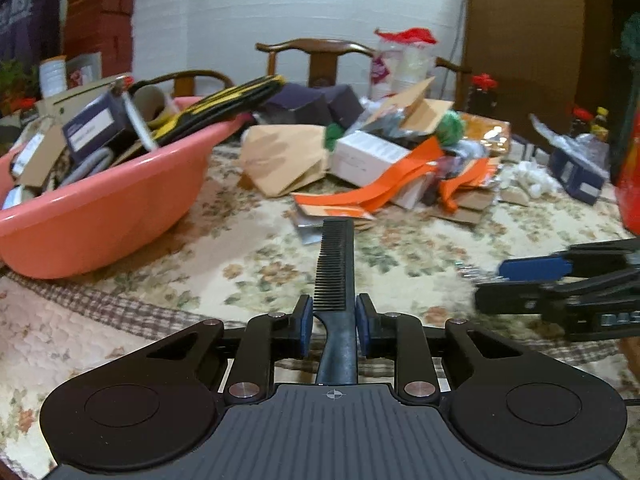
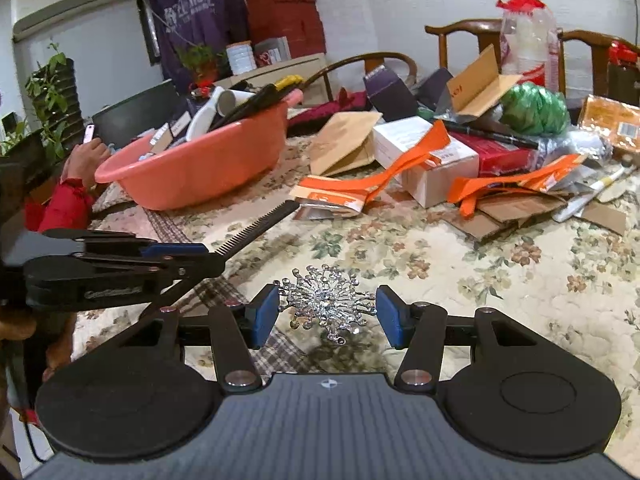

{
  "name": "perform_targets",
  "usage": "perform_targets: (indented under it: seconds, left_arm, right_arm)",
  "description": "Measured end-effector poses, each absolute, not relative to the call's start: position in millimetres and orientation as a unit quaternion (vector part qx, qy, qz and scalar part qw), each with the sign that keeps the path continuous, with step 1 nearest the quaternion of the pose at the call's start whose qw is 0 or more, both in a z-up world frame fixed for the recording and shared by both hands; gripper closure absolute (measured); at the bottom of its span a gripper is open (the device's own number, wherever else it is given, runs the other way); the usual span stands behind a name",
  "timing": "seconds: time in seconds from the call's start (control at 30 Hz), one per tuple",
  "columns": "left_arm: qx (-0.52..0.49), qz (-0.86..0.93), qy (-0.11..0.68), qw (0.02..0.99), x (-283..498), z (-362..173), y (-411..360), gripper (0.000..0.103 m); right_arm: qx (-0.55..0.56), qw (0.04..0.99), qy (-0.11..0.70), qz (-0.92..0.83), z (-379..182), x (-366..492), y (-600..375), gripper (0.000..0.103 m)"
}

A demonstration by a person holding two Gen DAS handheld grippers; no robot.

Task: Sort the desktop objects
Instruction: 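Carry the black comb with the left tool while the right tool carries the ornament to the basin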

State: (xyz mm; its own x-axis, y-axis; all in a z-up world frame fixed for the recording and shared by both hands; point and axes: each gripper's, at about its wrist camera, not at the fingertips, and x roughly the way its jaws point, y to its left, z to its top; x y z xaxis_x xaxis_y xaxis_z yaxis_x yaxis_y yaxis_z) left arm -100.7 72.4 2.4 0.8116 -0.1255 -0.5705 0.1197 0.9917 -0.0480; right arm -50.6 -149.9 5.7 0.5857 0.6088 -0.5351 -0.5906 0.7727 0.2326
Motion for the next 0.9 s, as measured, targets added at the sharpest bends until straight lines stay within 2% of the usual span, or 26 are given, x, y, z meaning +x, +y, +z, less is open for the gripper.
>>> perform_targets:
  seconds: [0.37, 0.9]
  left_arm:
    - [-0.013, -0.075, 0.321, 0.944, -94, -13, 62, 0.083]
    - [-0.014, -0.077, 0.299, 0.951, -114, 5, 65, 0.083]
  right_arm:
    - [0.011, 0.889, 0.312, 0.335, 1, -50, -148, 0.045]
    - [0.016, 0.888, 0.318, 0.332, -1, -52, -145, 0.045]
